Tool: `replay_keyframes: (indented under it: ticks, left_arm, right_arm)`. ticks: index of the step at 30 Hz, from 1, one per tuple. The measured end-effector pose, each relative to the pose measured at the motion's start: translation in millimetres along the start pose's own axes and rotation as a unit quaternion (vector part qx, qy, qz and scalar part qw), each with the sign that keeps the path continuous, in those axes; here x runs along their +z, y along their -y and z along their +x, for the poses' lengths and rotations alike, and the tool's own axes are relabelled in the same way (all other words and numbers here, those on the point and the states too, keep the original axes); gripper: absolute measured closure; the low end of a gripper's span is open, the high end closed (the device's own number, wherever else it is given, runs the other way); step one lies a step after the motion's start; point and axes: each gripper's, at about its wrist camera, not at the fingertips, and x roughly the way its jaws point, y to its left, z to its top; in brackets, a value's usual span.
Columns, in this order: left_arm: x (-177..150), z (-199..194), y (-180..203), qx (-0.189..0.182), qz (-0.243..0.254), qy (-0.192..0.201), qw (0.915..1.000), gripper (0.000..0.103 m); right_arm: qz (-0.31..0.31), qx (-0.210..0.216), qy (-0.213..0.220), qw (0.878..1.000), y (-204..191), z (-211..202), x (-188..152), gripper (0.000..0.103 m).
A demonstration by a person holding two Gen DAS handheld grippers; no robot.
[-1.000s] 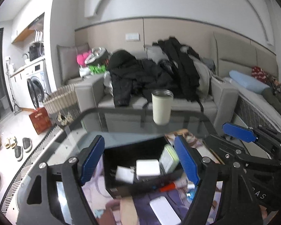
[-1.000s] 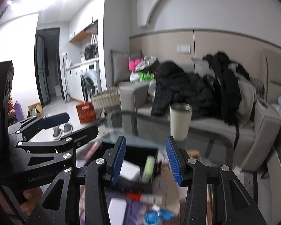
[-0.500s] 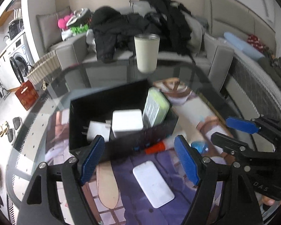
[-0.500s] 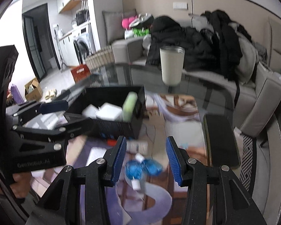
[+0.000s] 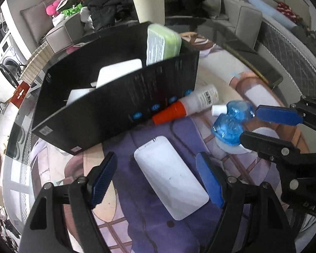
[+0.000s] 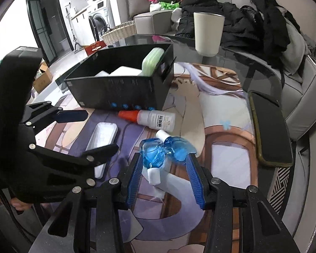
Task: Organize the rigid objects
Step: 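Grasp the white phone-like slab with the left gripper, then grasp the blue bottle with the right gripper while the left holds the slab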
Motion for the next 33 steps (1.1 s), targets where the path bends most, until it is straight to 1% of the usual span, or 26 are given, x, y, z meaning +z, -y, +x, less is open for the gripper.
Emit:
replay_keyframes:
  ticks: [2, 3, 4, 5, 8, 10, 14, 19, 23, 28, 33]
  left_arm:
    - [-2, 3, 0, -0.007, -0.004, -0.005, 1.0000, 0.028]
    - [-3, 2, -3, -0.014, -0.006, -0.006, 0.9999, 0.041]
    - [-3, 1, -4, -0.027, -0.005, -0.006, 0.9996, 0.049]
    - [-2, -1, -4, -0.030, -0.003, -0.007, 0.9995, 0.057]
    - [-4, -3, -8, -0.033, -0.001, -0.010, 0.9994, 0.063]
    - [-7, -5, -13, -0.033, -0.001, -0.010, 0.9994, 0.064]
    - [-14, -9, -22, -0.039, -0.008, -0.017, 0.9991, 0.065]
    - [-25, -14, -40, -0.036, -0.016, -0.022, 0.9990, 0.065]
    - [-32, -18, -54, -0.037, -0.025, -0.025, 0.9987, 0.065]
    - [-40, -21, -67, -0.037, -0.036, -0.027, 0.9983, 0.065]
    - [-41, -22, -75, -0.044, -0.045, -0.033, 0.9975, 0.065]
  right_arm:
    - [0.005, 0.005, -0.009, 1.000, 0, 4, 0, 0.068]
    - [0.005, 0.008, -0.012, 1.000, -1, 6, -1, 0.069]
    - [0.005, 0.011, -0.015, 1.000, -2, 8, -1, 0.070]
    - [0.004, 0.014, -0.018, 1.000, -3, 9, -1, 0.070]
    - [0.000, 0.018, -0.026, 0.999, -8, 15, -1, 0.071]
    - [-0.002, 0.020, -0.030, 0.999, -11, 19, 0, 0.071]
    - [-0.013, 0.021, -0.033, 0.999, -21, 24, 3, 0.079]
    - [-0.026, 0.020, -0.036, 0.999, -34, 29, 8, 0.082]
    - [-0.036, 0.023, -0.038, 0.998, -46, 31, 12, 0.089]
    - [-0.045, 0.029, -0.042, 0.998, -61, 34, 17, 0.089]
    - [-0.043, 0.029, -0.043, 0.998, -67, 35, 21, 0.089]
